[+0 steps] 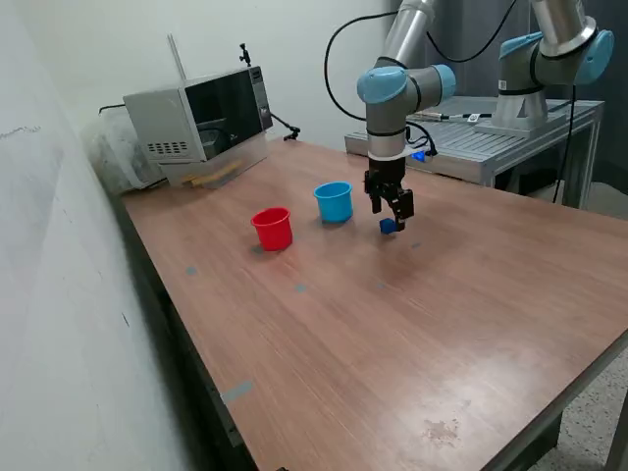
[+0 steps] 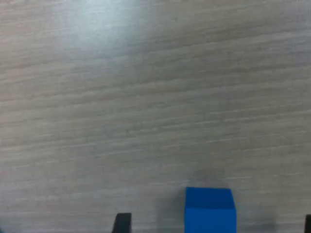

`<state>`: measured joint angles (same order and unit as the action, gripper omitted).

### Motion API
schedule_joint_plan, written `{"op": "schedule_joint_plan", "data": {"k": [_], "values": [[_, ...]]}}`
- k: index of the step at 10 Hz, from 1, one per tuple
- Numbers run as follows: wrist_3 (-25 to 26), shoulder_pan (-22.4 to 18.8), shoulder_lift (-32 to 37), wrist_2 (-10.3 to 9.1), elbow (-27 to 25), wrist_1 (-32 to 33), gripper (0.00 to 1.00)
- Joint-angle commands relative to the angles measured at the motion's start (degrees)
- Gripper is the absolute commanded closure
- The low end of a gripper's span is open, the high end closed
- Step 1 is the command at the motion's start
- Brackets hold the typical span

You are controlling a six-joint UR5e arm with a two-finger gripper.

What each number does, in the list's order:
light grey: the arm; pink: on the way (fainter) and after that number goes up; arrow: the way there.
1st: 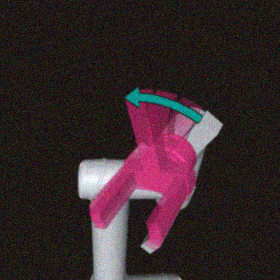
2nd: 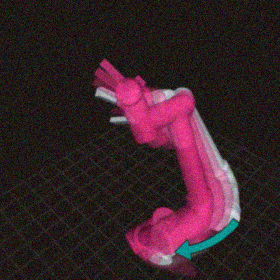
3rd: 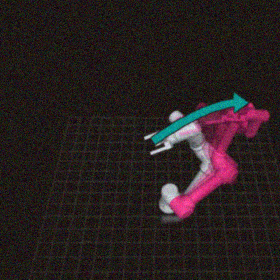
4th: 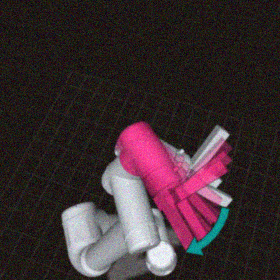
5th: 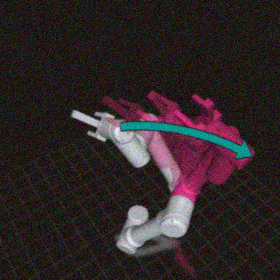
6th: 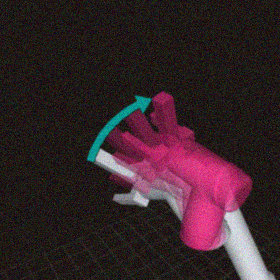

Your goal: Place red objects in the red bin, and blue objects in the blue bin.

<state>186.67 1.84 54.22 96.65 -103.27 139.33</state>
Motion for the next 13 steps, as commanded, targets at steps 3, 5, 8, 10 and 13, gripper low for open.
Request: {"op": "schedule_joint_plan", "data": {"k": [3,5,8,10,13], "values": [[-0.08,0.27,-0.17,-0.06,0.08,-0.11,0.0],[-0.08,0.36,-0.08,-0.06,0.08,-0.11,0.0],[-0.08,0.36,-0.08,-0.06,0.08,-0.11,1.0],[-0.34,0.27,-0.08,-0.06,0.0,-0.11,1.0],[-0.34,0.19,-0.08,-0.15,-0.18,-0.03,1.0]]}}
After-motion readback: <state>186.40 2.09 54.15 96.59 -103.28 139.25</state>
